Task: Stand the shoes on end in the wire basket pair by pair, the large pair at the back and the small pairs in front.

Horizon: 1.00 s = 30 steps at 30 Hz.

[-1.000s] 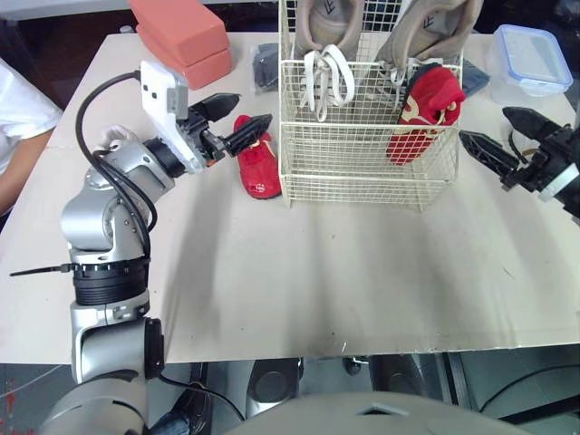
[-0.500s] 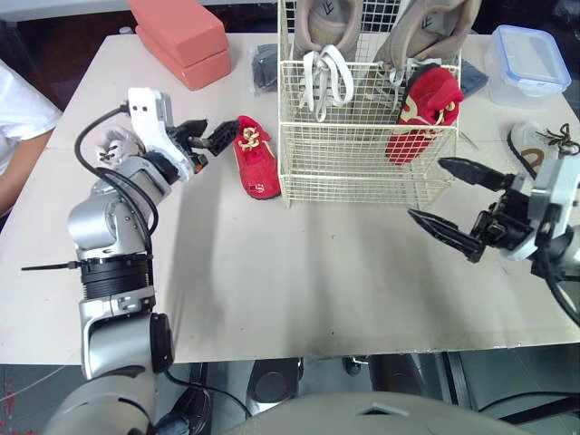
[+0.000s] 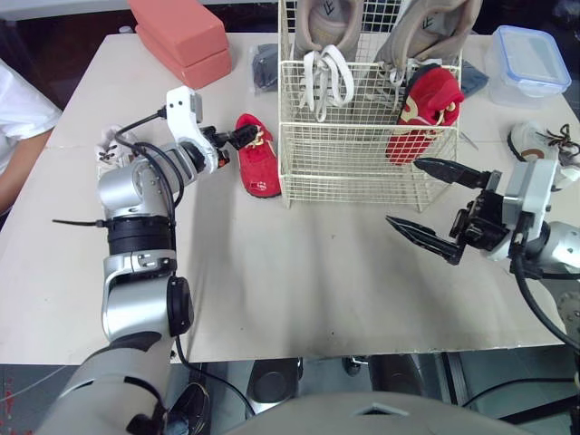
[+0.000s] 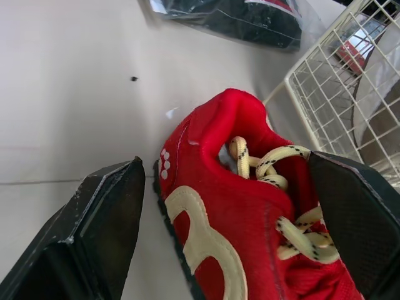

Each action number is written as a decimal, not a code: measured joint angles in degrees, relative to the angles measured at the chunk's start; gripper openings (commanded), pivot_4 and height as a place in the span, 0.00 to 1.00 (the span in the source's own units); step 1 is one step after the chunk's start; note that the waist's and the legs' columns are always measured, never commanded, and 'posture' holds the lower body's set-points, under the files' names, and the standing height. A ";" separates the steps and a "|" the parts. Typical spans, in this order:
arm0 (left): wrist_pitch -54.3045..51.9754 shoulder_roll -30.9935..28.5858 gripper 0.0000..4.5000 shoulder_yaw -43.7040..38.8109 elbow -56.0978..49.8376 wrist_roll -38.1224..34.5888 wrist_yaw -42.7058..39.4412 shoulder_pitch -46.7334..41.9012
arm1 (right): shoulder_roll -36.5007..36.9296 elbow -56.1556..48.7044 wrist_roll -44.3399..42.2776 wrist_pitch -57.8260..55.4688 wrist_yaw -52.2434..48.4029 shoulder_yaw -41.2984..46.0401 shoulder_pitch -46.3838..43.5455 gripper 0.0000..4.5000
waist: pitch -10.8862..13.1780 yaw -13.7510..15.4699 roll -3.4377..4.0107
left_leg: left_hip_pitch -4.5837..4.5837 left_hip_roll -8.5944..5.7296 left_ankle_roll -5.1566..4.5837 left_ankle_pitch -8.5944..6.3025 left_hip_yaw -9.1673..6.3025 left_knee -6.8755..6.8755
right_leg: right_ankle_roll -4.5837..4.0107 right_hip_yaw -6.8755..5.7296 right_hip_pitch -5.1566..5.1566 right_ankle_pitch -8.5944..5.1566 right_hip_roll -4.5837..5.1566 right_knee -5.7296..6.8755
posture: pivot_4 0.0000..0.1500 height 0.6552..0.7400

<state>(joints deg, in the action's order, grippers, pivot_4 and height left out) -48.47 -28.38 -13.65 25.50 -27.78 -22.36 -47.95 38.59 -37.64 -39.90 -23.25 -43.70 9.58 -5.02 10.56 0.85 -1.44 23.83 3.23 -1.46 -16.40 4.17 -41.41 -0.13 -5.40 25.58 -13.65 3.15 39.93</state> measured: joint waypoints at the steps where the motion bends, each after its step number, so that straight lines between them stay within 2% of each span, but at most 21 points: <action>1: -0.34 -0.29 1.00 0.27 1.60 1.11 0.13 -0.63 | -0.39 -0.50 0.13 0.02 0.46 0.00 0.11 0.99 | -0.01 -0.01 -0.01 | -0.02 0.00 0.00 0.00 0.01 0.00 | 0.00 0.01 0.00 0.00 0.00 0.02 | 1.00 0.36; 4: -2.22 -1.36 0.82 0.58 4.99 2.34 0.22 -2.21 | -0.78 -1.26 0.51 0.13 1.12 -0.06 0.88 1.00 | -0.01 0.09 -0.02 | -0.03 -0.01 0.01 0.01 -0.02 -0.01 | 0.01 -0.03 -0.01 0.00 0.00 0.04 | 1.00 0.36; 10: -4.13 -2.23 0.18 0.81 8.58 3.95 -1.19 -3.97 | -1.25 -1.85 1.35 0.28 1.83 -0.24 1.18 1.00 | -0.07 -0.16 -0.07 | -0.09 0.00 0.03 0.02 0.04 -0.02 | 0.00 0.04 -0.01 0.00 -0.01 0.07 | 1.00 0.36; 12: -4.66 -3.17 0.03 0.73 8.78 4.20 -1.43 -3.60 | -1.53 -1.85 1.56 0.65 1.91 -0.30 1.17 1.00 | -0.07 -0.19 -0.07 | -0.08 0.02 0.06 0.04 0.01 -0.01 | 0.00 0.02 -0.01 -0.01 -0.02 0.08 | 1.00 0.36; 17: -5.97 -3.84 0.03 0.34 6.27 3.95 -2.52 -1.91 | -1.77 -1.83 1.88 1.13 1.88 -0.76 0.92 1.00 | -0.10 -0.24 -0.12 | -0.07 0.02 0.06 0.03 0.06 -0.01 | 0.00 0.07 0.00 0.00 -0.01 0.04 | 1.00 0.36; 21: -5.72 -3.58 0.03 -4.03 4.64 2.75 -0.32 -0.16 | -2.05 -1.77 1.81 1.30 1.57 -0.80 0.68 1.00 | -0.09 -0.42 -0.14 | -0.04 0.05 0.07 0.04 0.03 -0.01 | -0.01 0.06 0.04 0.00 -0.01 0.06 | 1.00 0.36; 25: 1.20 -2.31 0.03 -9.12 -1.13 1.95 1.89 0.94 | -3.25 -1.38 0.99 1.32 1.44 -0.81 -0.14 1.00 | -0.05 -0.05 -0.21 | 0.00 0.06 0.09 0.05 -0.03 -0.03 | -0.02 0.00 0.03 0.01 0.04 0.07 | 1.00 0.36; 30: 10.11 1.89 0.03 -13.59 -14.74 -3.21 1.89 0.79 | -5.99 0.29 -1.21 2.29 1.03 -0.80 -2.62 1.00 | -0.09 0.30 -0.27 | 0.04 -0.03 0.08 0.05 -0.05 -0.06 | -0.03 -0.04 -0.03 0.02 0.39 0.03 | 1.00 0.36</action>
<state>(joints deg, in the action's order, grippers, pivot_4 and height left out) -38.36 -26.49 -27.24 10.75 -30.99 -20.47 -47.16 32.60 -37.36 -41.11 -20.95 -42.66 8.78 -7.63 10.47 1.15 -1.72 23.87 3.20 -1.37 -16.35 4.12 -41.47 -0.16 -5.45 25.56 -13.63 3.54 39.96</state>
